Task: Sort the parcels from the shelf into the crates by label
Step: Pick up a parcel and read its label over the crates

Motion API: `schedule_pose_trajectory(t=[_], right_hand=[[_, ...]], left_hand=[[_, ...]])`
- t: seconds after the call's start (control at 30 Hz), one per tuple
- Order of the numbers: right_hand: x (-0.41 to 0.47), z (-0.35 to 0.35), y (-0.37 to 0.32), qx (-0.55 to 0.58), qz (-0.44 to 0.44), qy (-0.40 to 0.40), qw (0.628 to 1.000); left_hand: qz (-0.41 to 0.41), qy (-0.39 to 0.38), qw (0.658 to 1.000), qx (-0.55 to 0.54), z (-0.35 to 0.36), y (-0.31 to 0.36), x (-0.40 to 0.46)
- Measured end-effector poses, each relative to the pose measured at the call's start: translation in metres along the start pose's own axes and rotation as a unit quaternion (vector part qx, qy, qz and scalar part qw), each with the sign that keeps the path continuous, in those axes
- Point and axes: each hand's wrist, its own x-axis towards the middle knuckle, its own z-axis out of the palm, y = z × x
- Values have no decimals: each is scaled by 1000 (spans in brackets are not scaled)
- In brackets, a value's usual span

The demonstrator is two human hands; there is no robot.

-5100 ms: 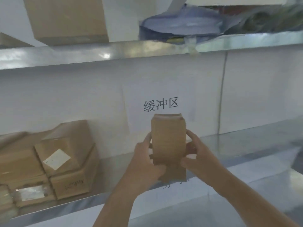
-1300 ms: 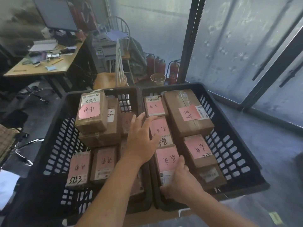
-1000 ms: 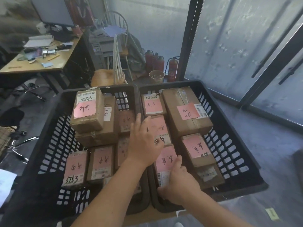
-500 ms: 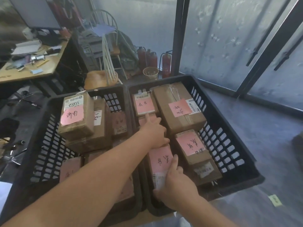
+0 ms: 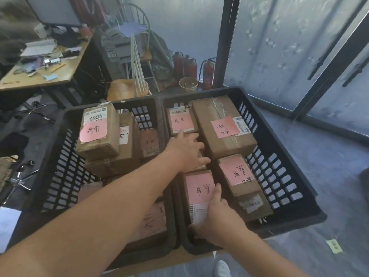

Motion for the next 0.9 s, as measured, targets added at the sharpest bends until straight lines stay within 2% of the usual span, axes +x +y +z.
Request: schedule_pose_trajectory(t=[0.27,0.63,0.8,0.9], right_hand=[[-4,5,3,-4,-38,26,999],[13,-7,19,83,-49,-36,995],[14,-24,28,71,-55,-56,994],[9,-46,31,54,-103,-36,993]], left_hand=[[-2,118,991,-65,-8,-18,-35],[-22,155,980,-125,-25,-17,-91],[-54,170,974,-139,-22,-9,-113],[-91,192,965,-151,-20,-6,-128]])
